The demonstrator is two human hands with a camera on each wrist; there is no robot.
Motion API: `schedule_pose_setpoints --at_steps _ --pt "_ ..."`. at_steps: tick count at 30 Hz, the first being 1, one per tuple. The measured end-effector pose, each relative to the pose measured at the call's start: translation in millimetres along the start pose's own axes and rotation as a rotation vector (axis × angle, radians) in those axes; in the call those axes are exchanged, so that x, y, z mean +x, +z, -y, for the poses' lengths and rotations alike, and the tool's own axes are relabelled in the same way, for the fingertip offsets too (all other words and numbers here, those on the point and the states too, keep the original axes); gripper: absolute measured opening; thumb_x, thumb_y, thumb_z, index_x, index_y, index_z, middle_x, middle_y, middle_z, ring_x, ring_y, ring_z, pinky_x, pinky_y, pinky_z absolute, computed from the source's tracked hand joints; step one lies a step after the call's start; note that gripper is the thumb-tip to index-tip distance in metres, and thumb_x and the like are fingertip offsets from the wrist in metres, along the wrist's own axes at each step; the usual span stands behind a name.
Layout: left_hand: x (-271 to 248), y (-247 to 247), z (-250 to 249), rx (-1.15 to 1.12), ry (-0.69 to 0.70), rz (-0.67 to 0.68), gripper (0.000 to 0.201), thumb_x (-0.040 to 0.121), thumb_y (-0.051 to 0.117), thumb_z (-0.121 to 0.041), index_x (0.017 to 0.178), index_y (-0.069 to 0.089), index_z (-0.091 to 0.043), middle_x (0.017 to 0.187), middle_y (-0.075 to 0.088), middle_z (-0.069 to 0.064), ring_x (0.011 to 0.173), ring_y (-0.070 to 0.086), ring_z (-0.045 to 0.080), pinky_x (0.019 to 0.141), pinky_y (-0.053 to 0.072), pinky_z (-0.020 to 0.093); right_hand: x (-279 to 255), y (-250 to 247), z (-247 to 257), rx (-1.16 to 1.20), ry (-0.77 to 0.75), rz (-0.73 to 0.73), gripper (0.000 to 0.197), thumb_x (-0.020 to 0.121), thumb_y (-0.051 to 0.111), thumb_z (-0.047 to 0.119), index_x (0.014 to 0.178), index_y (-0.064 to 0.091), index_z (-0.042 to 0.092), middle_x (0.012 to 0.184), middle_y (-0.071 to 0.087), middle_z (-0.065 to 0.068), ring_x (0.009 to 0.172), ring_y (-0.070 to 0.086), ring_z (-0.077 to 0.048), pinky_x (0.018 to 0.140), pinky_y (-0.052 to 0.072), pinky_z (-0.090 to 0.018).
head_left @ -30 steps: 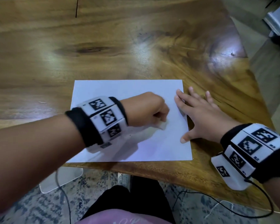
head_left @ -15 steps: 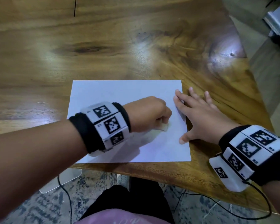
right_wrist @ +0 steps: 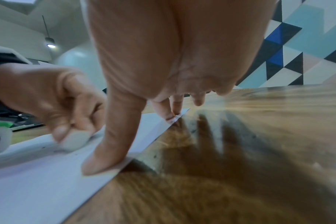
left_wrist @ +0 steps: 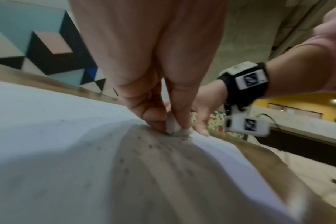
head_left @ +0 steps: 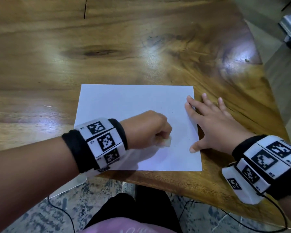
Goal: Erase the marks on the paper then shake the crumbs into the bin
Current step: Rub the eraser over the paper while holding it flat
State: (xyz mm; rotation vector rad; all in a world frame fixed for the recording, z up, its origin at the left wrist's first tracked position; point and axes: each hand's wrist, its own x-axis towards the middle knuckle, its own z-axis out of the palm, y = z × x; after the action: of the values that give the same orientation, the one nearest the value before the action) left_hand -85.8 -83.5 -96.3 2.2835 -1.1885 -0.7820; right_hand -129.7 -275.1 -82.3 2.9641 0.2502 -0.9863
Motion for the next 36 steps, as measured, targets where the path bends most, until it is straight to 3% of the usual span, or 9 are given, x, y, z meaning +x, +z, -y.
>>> schedule_pose_setpoints --at_steps 4,10,13,16,22,26,30,34,36 --pt "-15.7 5.9 -1.5 -0.014 0.036 0.122 0.015 0.082 0.062 -0.022 0.081 0.067 -0.007 0.086 0.062 0.006 0.076 0.054 0.018 0.066 0.033 0.021 -0.4 0.0 0.3 -0.002 0.001 0.003 0.121 0.066 0.068 0.060 0.145 -0.015 0.022 0.152 -0.026 0.011 0.137 -0.032 -0.020 0.112 -0.020 -0.045" --pt "3.5 -12.0 8.4 0.027 -0.069 -0.145 0.011 0.080 0.063 -0.019 0.077 0.065 -0.009 0.077 0.050 0.001 0.073 0.050 0.021 0.061 0.031 0.025 -0.2 0.1 -0.4 -0.001 -0.011 0.000 0.121 0.065 0.068 0.061 0.146 -0.014 0.021 0.152 -0.026 0.010 0.137 -0.032 -0.020 0.113 -0.019 -0.045" --pt "-11.4 1.5 5.2 0.006 0.039 -0.032 0.016 0.081 0.063 -0.021 0.072 0.063 -0.008 0.077 0.058 0.005 0.071 0.053 0.021 0.064 0.037 0.025 -0.2 -0.2 -0.2 -0.010 -0.010 -0.004 0.121 0.065 0.068 0.061 0.146 -0.013 0.021 0.153 -0.025 0.009 0.138 -0.031 -0.021 0.112 -0.019 -0.045" --pt "-17.4 4.8 4.3 0.014 0.032 0.126 0.009 0.081 0.063 -0.016 0.081 0.067 -0.008 0.087 0.064 0.005 0.077 0.055 0.017 0.067 0.037 0.022 -0.9 -1.3 1.0 -0.022 -0.006 -0.003 0.121 0.066 0.067 0.061 0.146 -0.013 0.020 0.153 -0.024 0.008 0.138 -0.030 -0.022 0.113 -0.018 -0.047" --pt "30.5 -21.4 -3.0 0.127 -0.019 -0.136 0.011 0.078 0.064 -0.020 0.083 0.065 -0.011 0.077 0.059 0.004 0.071 0.045 0.016 0.059 0.025 0.023 -0.9 -0.5 3.5 -0.022 -0.001 -0.006 0.124 0.063 0.067 0.063 0.146 -0.014 0.018 0.153 -0.025 0.008 0.138 -0.030 -0.023 0.113 -0.017 -0.047" --pt "24.1 -1.5 -10.3 0.129 0.049 0.003 0.007 0.079 0.059 -0.015 0.076 0.061 -0.009 0.078 0.063 0.009 0.072 0.053 0.024 0.062 0.035 0.029 -0.7 0.6 3.0 -0.024 -0.002 -0.014 0.124 0.063 0.067 0.063 0.146 -0.014 0.018 0.153 -0.025 0.007 0.138 -0.030 -0.023 0.113 -0.017 -0.048" --pt "11.2 4.4 -10.5 0.085 0.116 0.147 0.011 0.081 0.060 -0.017 0.077 0.063 -0.008 0.080 0.064 0.008 0.072 0.054 0.021 0.058 0.027 0.023 -1.5 -0.1 3.4 -0.026 -0.004 -0.018 0.124 0.064 0.067 0.063 0.146 -0.013 0.017 0.154 -0.024 0.005 0.139 -0.030 -0.023 0.114 -0.016 -0.050" --pt "40.6 -10.9 -10.4 0.113 0.037 -0.067 0.008 0.079 0.063 -0.019 0.080 0.063 -0.011 0.076 0.058 0.003 0.069 0.046 0.016 0.056 0.022 0.021 -2.2 -0.8 4.4 -0.023 -0.007 -0.018 0.123 0.063 0.066 0.064 0.146 -0.012 0.018 0.154 -0.024 0.006 0.139 -0.030 -0.022 0.113 -0.017 -0.049" --pt "43.3 -7.5 -12.3 0.111 0.033 -0.066 0.006 0.079 0.062 -0.017 0.080 0.062 -0.010 0.076 0.056 0.002 0.070 0.047 0.016 0.060 0.025 0.019 -1.9 -1.3 4.4 -0.021 -0.005 -0.024 0.124 0.063 0.067 0.063 0.147 -0.012 0.018 0.154 -0.024 0.006 0.139 -0.029 -0.022 0.113 -0.017 -0.048"
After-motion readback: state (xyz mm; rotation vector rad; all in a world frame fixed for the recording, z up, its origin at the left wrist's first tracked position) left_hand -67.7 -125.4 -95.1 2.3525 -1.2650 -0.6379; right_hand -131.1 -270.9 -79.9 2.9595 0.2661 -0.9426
